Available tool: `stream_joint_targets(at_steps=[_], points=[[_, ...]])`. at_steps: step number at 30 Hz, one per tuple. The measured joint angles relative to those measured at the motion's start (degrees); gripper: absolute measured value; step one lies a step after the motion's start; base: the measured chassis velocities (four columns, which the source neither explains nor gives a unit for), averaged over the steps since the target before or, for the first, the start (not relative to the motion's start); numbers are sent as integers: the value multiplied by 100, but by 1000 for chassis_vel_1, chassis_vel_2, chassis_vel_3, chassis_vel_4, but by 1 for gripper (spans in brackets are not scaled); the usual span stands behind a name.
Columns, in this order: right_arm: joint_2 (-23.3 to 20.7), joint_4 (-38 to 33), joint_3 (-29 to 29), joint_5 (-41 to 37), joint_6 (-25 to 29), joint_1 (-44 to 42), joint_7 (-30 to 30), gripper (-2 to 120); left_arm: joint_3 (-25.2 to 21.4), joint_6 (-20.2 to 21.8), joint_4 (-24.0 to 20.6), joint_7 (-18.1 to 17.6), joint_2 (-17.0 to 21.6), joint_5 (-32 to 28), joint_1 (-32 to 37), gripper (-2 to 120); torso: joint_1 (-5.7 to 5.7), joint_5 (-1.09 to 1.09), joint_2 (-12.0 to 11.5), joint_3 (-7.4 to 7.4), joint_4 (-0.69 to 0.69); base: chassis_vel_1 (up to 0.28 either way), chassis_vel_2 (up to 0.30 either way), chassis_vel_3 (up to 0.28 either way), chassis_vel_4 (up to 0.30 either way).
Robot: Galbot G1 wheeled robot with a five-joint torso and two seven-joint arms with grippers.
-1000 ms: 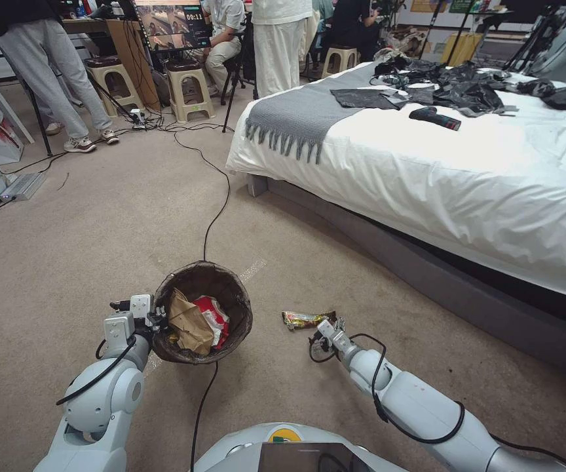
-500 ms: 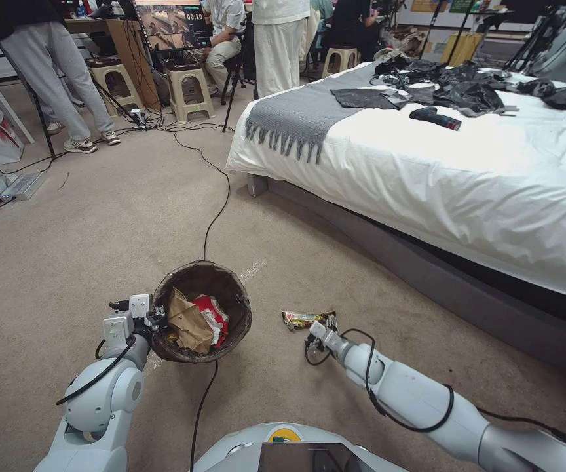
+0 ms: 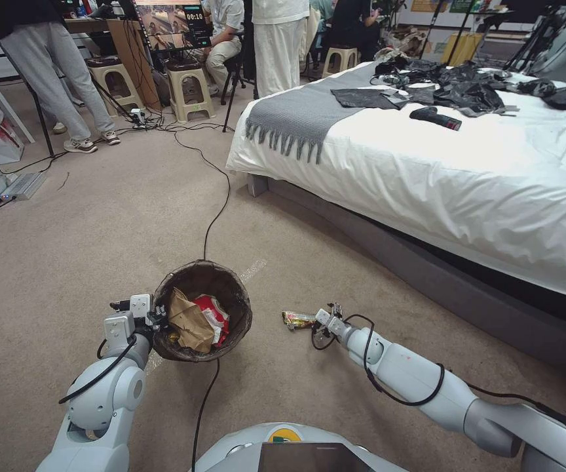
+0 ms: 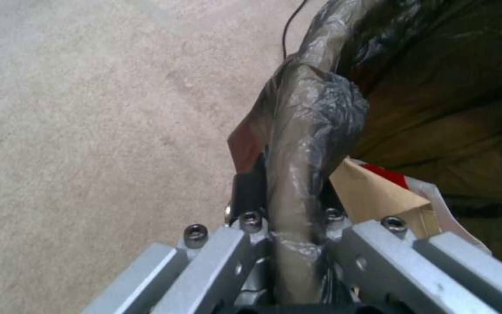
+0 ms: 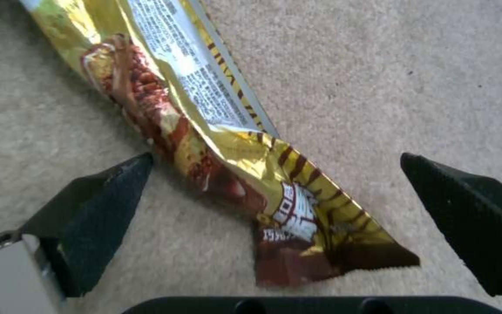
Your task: Pick up the trash bin, then pick up the garbage from the floor and place it into the trash bin.
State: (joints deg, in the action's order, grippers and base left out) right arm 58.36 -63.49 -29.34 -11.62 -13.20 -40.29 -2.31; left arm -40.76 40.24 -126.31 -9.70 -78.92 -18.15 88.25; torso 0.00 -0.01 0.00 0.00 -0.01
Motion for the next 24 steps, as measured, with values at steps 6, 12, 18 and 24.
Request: stream_joint_targets(at_steps=[6,12,18,24], points=[[94,153,-77,0,76,86,41,100,-5,0,0,-1,7,0,-2,0,0,-3,0,-1,-2,0,0,0,0],[234,321,-238,-22,122,248,103,100,-15,-2,3,-4,7,-1,-10,0,0,-3,1,-1,-3,0,0,0,0],[279,456,-423,-86,264,388,256,100,-10,2,-35,-26,-3,-3,-8,0,0,-2,1,-1,0,0,0,0,0],[345,651,-590,-136,500,488,563,100,-13,20,-54,-47,-11,-6,-40,0,0,-2,1,-1,-2,0,0,0,0]])
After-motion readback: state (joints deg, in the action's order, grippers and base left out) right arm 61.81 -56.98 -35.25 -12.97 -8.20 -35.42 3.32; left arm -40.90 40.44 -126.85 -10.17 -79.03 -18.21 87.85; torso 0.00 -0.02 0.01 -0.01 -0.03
